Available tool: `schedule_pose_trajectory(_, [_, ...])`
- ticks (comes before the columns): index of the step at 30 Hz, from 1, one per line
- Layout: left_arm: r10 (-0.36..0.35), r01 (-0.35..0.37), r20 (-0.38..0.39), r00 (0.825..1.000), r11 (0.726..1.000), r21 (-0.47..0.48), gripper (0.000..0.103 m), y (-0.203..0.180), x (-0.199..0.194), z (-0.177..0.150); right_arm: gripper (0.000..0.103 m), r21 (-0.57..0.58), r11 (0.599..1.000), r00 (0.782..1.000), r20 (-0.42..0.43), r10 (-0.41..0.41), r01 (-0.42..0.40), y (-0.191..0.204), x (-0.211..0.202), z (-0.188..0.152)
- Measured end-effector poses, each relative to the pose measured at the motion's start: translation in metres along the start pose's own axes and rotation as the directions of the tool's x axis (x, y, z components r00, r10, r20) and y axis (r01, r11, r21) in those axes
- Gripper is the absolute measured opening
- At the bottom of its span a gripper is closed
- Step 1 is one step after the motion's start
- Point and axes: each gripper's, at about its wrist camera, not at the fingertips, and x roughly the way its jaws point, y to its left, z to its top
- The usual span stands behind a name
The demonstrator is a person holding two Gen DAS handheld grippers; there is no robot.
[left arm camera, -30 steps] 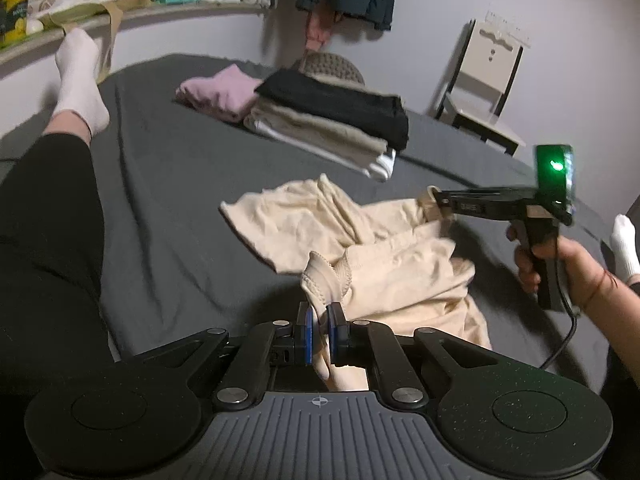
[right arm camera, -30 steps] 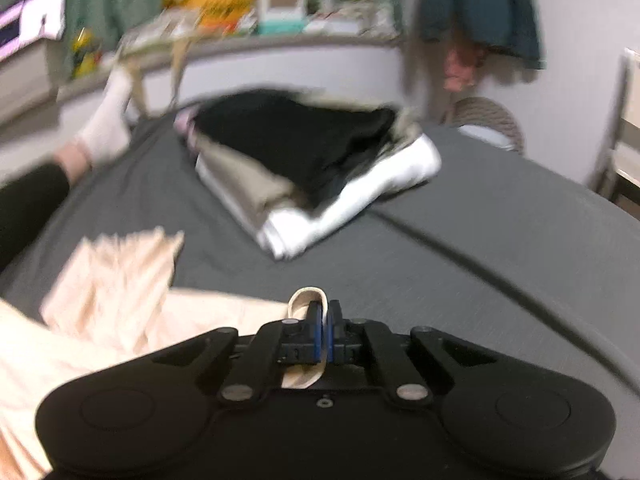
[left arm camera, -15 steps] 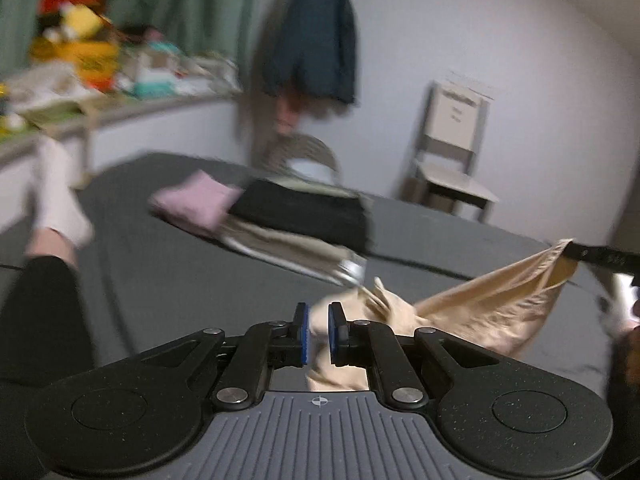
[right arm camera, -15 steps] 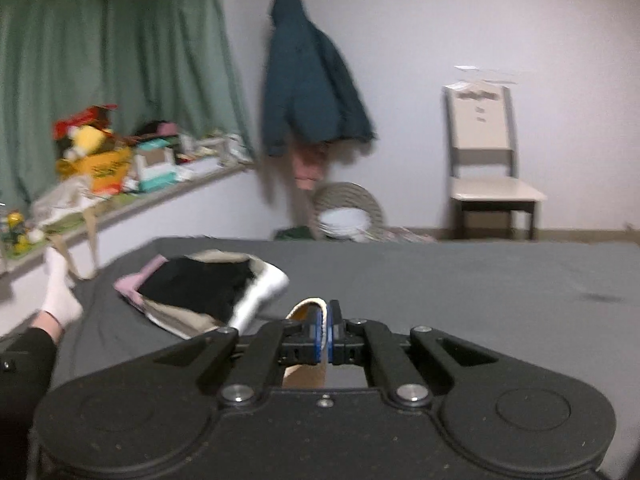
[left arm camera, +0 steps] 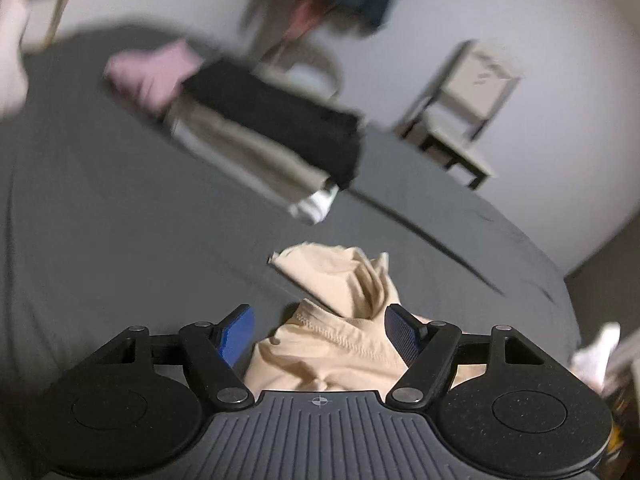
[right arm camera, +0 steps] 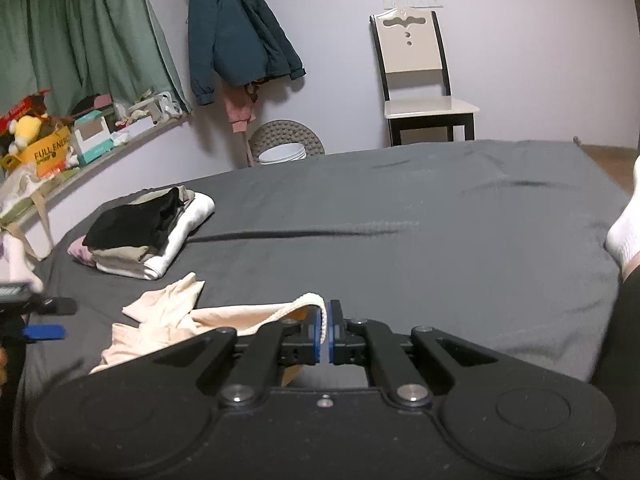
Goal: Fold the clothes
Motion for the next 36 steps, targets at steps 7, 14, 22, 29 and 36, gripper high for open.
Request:
schedule_pose_trajectory(7, [0.105, -0.107, -0.168, 0.980, 0.994, -0.007, 0.062, -0.009, 0.054, 0.029, 0.005, -0.004, 0.999, 0.999, -0.005, 0.042, -0.042, -0.002, -0.003, -0.002])
schedule_pose_trajectory(14, [0.085, -0.096, -0.264, 0.961, 0.995, -0.031, 0.050, -0.007, 0.076, 0.035, 0.005, -0.001, 0.998, 0.998, 0.004, 0.066, -0.066, -0.002, -0.007, -0.002])
schedule_pose_trajectory(22, [0.176, -0.163, -0.304, 0.936, 0.984, 0.068, 0.002, -0.014, 0.098, 0.024, 0.005, -0.001, 0.998, 0.998, -0.001, 0.056, -0.056, -0.004, -0.007, -0.003])
schedule_pose_trajectory(29, [0.217, -0.187, -0.186, 0.958, 0.968, 0.170, 0.001, -0.018, 0.073, 0.013, 0.008, -0.061, 0.998, 0.997, -0.070, -0.012, 0.007, 0.005, 0.009, -0.009])
schedule_pose_trajectory(36, [0.223, -0.208, -0.010, 0.975, 0.925, 0.319, 0.001, -0.019, 0.016, 0.005, 0.018, -0.141, 0.988, 0.974, -0.211, -0.087, 0.058, 0.016, 0.036, -0.025])
